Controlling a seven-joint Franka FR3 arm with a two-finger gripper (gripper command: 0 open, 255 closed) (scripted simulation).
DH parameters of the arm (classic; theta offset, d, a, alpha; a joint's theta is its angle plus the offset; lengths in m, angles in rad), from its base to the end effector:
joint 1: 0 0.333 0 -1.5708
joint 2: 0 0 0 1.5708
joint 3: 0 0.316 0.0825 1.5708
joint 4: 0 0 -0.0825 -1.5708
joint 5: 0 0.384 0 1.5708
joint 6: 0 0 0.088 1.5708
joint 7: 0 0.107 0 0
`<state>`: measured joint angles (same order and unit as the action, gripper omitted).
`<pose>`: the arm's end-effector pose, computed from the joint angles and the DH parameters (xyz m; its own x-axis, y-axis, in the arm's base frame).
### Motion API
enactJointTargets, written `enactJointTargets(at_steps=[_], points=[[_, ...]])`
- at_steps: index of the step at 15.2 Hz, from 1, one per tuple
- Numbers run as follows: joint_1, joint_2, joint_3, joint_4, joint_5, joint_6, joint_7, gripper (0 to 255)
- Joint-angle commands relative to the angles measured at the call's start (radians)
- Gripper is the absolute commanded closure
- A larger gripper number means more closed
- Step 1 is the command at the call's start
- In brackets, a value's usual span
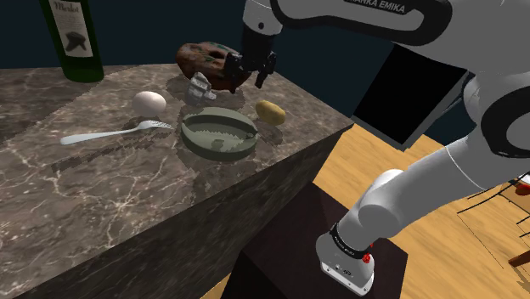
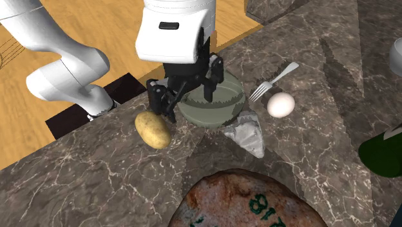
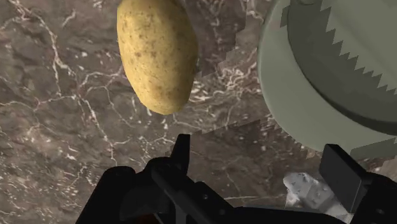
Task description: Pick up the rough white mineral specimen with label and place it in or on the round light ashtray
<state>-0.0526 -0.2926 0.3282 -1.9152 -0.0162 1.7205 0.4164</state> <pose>0.4551 0.1481 0.6159 0.9825 -0.1427 0.1195 -0.1513 -0.9863 0.0664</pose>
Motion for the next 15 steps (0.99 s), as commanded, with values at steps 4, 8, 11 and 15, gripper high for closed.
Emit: enactJointTargets(at_steps=[4,8,11,15], points=[[-0.002,0.211,0.078,0.221,-0.089,-0.017,0.191,0],[0.033,0.402,0.118,0.45,-0.192,-0.078,0.333,0],[0.052,0.46,0.119,0.512,-0.224,-0.089,0.37,0],[0.043,0.45,0.115,0.447,-0.219,-0.031,0.37,0]])
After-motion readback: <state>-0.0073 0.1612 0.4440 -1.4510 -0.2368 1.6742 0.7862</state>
